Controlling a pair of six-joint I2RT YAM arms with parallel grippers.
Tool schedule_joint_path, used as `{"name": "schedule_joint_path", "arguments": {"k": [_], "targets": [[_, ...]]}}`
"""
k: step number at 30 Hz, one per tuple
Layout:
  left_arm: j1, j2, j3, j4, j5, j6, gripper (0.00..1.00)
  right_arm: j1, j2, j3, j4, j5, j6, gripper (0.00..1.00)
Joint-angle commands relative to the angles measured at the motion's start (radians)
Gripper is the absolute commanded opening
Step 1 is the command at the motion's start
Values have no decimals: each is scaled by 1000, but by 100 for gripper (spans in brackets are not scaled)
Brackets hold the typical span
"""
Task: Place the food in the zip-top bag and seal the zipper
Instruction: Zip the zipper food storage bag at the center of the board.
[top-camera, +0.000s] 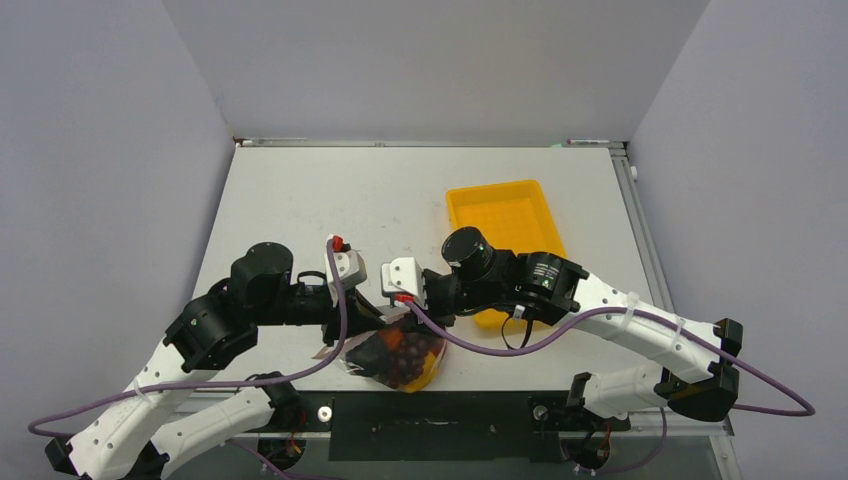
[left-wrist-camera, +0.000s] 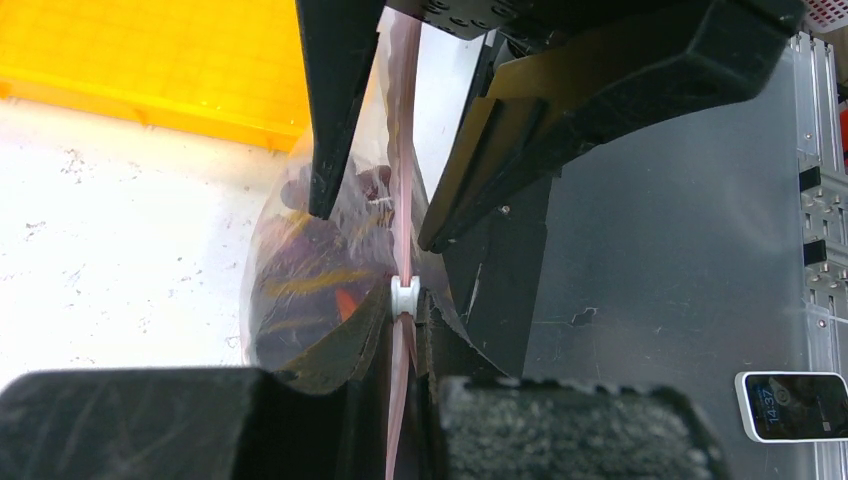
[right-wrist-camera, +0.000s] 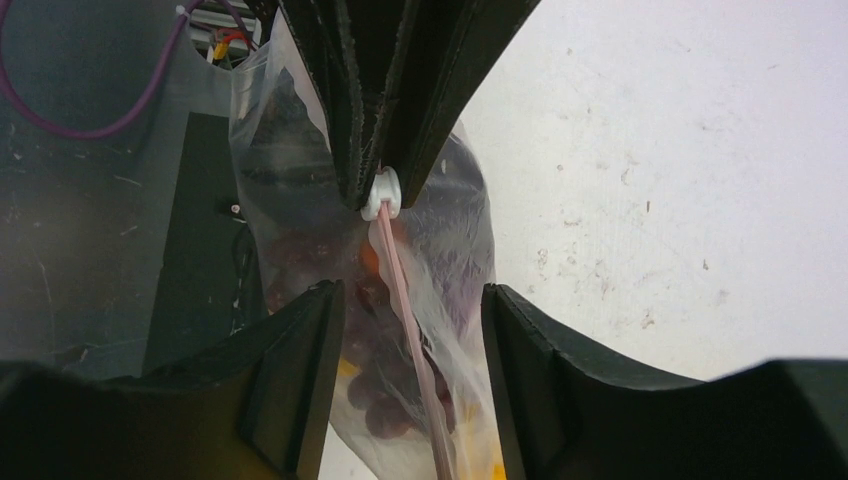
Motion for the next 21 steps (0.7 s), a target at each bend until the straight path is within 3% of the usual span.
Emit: {"name": "schedule_joint_path", "arguments": {"k": [1,4,6,21], "targets": [[-3,-14,51,63,29,10,0,0,8,39,23,-38,-16,39],[-3,-17,48,64,28,8,0,0,3,31,35,-43,-7,27],[-4,-19,47,63,26,7,0,0,3,32,33,-38,-4,7],[-4,-52,69,0,-30,2,0,2,-129,-49,75,137,86,5]]}}
